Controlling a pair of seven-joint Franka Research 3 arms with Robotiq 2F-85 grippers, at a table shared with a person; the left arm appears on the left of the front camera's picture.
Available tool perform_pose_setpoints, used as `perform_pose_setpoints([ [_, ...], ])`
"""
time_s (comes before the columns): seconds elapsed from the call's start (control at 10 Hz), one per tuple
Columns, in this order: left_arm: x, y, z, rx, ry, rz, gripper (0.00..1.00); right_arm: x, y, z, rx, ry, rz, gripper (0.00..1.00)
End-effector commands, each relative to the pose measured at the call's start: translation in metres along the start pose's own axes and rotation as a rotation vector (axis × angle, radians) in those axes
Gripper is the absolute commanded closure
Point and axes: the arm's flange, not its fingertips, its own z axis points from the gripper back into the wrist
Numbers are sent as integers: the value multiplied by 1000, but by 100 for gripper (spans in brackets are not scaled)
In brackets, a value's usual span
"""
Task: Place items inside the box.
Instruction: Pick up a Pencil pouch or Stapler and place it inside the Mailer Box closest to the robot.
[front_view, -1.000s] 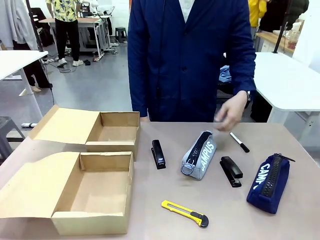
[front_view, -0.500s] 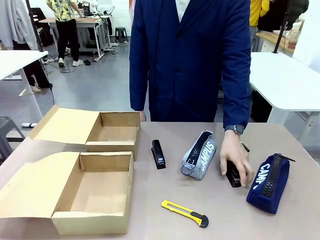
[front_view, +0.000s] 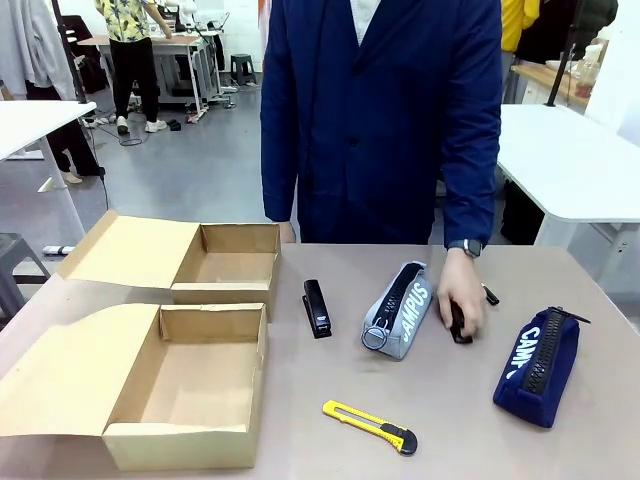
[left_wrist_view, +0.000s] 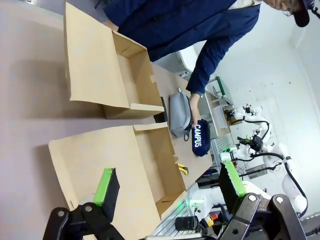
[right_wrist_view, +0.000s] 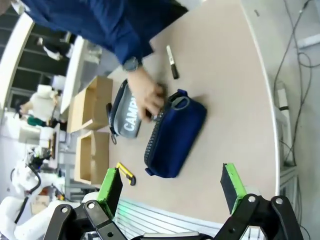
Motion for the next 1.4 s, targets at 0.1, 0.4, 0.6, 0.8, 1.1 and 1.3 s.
perform_pose_setpoints([
  [0.1,2,0,0,-18,-17,-21,0,-1,38,-46,-54,48,87,0],
  [0.4,2,0,0,-18,-17,-21,0,-8,92,-109,-69,200,246,0],
  [0.6,2,0,0,-18,-17,-21,0,-15,117,-141,-102,290,321,0],
  [0.8,2,0,0,-18,-17,-21,0,-35,151,-172,-120,323,413,0],
  [1.1,2,0,0,-18,-17,-21,0,23,149,-145,-92,329,384,0],
  [1.3,2,0,0,-18,-17,-21,0,20,165,-159,-102,346,413,0],
])
